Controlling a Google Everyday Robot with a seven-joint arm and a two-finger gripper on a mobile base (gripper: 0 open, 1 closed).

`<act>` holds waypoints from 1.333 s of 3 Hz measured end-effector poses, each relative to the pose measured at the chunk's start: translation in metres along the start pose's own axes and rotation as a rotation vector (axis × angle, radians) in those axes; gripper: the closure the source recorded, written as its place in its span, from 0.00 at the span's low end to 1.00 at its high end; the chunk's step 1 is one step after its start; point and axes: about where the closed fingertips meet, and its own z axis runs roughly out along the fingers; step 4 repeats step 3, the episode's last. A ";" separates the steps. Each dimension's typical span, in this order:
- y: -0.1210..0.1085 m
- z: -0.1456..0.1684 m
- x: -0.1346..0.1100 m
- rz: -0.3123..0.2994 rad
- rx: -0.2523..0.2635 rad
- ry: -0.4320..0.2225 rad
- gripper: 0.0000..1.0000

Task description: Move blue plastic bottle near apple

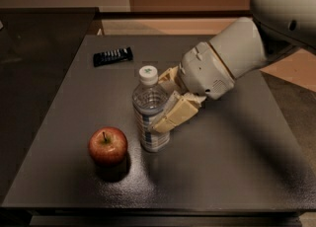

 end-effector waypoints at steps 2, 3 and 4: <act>0.001 0.002 -0.004 -0.008 -0.001 0.004 0.00; 0.001 0.002 -0.004 -0.008 -0.001 0.004 0.00; 0.001 0.002 -0.004 -0.008 -0.001 0.004 0.00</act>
Offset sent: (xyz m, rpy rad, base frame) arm -0.0010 0.0016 0.0010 -0.0011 -0.0028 0.0023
